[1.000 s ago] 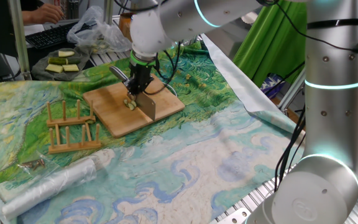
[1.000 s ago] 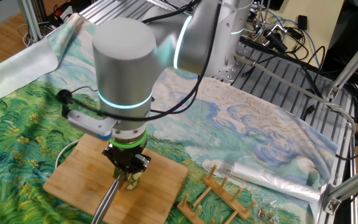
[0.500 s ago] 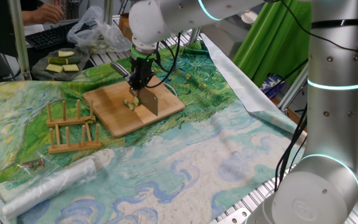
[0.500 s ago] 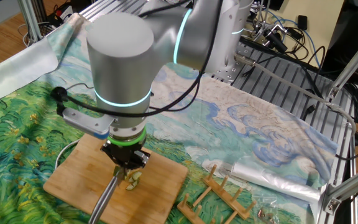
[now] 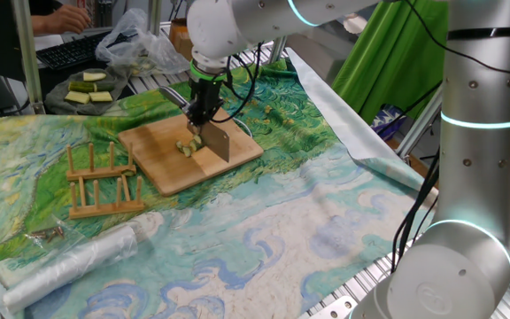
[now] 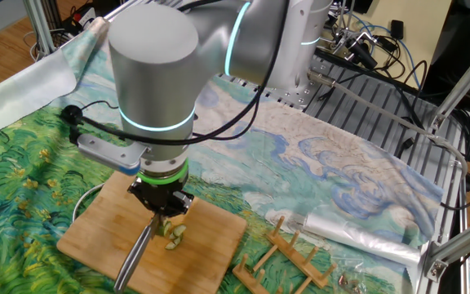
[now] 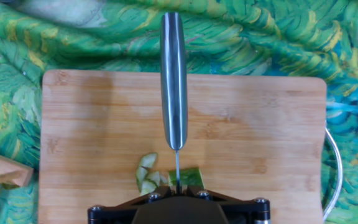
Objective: Chop the cucumber into shreds
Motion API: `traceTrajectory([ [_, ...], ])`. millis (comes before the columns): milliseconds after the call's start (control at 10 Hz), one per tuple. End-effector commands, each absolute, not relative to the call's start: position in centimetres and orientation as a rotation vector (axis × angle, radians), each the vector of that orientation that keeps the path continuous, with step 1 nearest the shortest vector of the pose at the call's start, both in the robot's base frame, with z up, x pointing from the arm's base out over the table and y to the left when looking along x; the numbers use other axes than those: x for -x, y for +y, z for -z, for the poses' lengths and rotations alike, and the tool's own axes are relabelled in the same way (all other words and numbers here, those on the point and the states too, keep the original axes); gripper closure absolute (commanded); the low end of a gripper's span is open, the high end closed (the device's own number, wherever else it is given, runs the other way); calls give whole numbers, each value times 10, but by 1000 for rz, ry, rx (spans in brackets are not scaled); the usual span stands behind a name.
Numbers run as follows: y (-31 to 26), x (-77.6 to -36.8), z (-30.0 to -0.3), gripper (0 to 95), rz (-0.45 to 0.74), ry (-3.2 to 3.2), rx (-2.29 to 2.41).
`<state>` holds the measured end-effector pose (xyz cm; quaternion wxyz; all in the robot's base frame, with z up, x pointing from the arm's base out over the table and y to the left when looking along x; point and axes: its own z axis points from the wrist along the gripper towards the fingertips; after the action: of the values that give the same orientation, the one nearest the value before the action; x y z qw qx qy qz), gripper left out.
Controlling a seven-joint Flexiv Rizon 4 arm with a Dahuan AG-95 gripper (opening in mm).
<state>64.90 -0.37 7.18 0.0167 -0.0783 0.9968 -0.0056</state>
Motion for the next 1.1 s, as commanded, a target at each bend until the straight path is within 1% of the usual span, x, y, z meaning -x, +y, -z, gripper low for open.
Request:
traceTrajectory([
  [100,-3,-651,-69,950,11,3100,243],
  [200,-3,-651,-64,950,9,3098,245],
  [400,-1,-652,-34,950,-17,3069,235],
  [500,0,-651,-26,950,-37,3057,225],
  [600,0,-651,-28,950,-41,3071,220],
  [800,1,-653,-43,950,-29,3090,222],
  [900,1,-653,-48,950,-4,3093,230],
  [1100,0,-653,-51,950,3,3094,235],
])
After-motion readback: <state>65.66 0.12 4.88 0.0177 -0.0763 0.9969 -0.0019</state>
